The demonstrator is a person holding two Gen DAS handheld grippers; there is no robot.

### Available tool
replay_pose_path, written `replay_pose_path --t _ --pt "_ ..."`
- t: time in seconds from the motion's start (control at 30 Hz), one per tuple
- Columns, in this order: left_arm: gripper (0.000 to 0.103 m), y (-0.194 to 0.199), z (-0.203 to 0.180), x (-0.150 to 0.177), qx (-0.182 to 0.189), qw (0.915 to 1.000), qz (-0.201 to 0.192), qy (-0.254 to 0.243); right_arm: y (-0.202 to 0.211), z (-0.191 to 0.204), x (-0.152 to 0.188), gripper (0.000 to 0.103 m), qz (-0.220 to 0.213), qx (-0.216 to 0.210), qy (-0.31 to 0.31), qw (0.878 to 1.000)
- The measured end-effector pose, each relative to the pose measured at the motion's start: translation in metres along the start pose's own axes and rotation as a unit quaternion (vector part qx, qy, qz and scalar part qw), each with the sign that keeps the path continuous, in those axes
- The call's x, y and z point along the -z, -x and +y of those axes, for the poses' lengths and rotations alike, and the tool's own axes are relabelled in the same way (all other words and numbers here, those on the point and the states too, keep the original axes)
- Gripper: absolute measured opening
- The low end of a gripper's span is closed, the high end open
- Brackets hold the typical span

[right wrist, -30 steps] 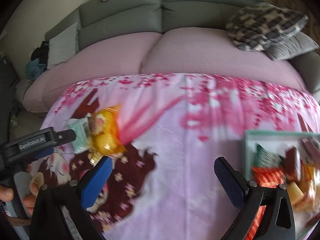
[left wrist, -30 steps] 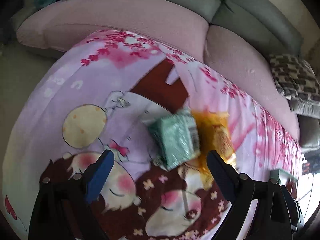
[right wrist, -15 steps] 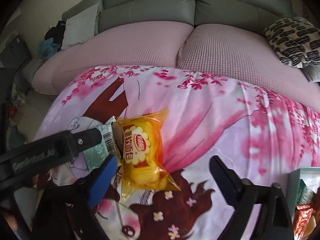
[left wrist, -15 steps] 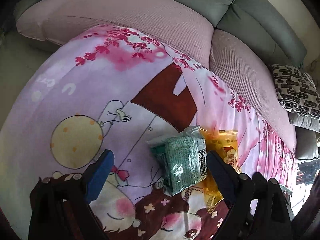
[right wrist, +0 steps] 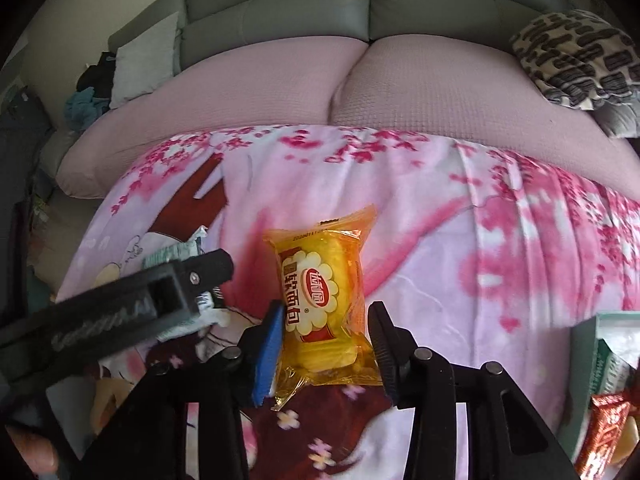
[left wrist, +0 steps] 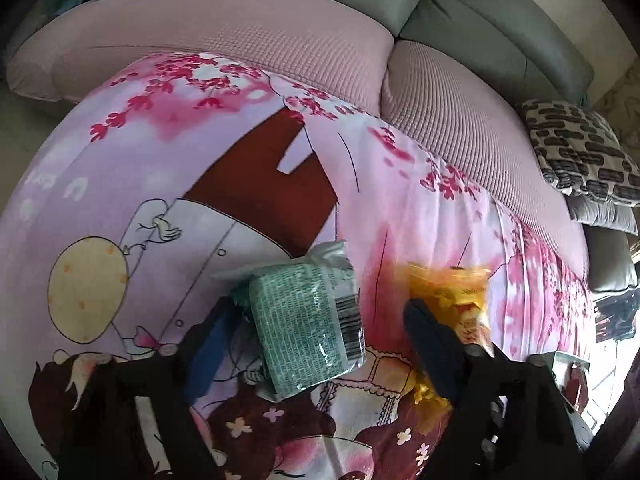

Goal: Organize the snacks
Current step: 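Grasp the green barcode pack with left tool while right tool grasps yellow bread pack, then lift the green pack and yellow bread pack and carry them to the tray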

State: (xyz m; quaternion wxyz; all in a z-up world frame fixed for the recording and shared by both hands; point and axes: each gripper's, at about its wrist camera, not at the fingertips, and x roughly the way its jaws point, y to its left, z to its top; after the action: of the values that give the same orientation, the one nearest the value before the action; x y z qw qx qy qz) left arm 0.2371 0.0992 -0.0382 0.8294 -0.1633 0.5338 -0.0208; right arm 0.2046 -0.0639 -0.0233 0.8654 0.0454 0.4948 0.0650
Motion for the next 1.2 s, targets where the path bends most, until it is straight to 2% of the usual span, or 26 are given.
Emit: replay_pose_path --t 0.07,0.2,0.3,0.47,0.77,1.03,1.2 --pt "0.075 -0.002 -0.003 0.001 -0.007 1.0 -0.001 -0.006 0.003 -0.009 0.003 0.045 0.002 0.004 -0.008 1.0" --pt "0.058 -0.002 -0.004 0.003 -0.013 0.9998 -0.003 -0.013 0.011 -0.02 0.01 0.045 0.004 0.013 -0.013 1.0" --pt "0.055 -0.002 -0.005 0.005 -0.013 0.9998 -0.001 -0.018 0.016 -0.027 0.018 0.045 0.007 0.022 -0.014 1.0" --pt "0.053 -0.001 -0.012 0.011 -0.019 0.9993 0.011 -0.031 0.023 -0.034 0.032 0.045 0.012 0.036 -0.013 0.999" --pt "0.052 0.002 -0.032 0.041 -0.027 0.9958 0.051 -0.071 0.022 -0.04 0.043 0.045 0.032 0.036 -0.019 0.999" --pt "0.052 -0.001 -0.042 0.054 -0.039 0.9939 0.056 -0.087 0.018 -0.042 0.043 0.045 0.035 0.035 -0.021 0.999" --pt "0.051 0.0 -0.048 0.058 -0.047 0.9928 0.052 -0.097 0.024 -0.043 0.046 0.041 0.027 0.037 -0.026 0.999"
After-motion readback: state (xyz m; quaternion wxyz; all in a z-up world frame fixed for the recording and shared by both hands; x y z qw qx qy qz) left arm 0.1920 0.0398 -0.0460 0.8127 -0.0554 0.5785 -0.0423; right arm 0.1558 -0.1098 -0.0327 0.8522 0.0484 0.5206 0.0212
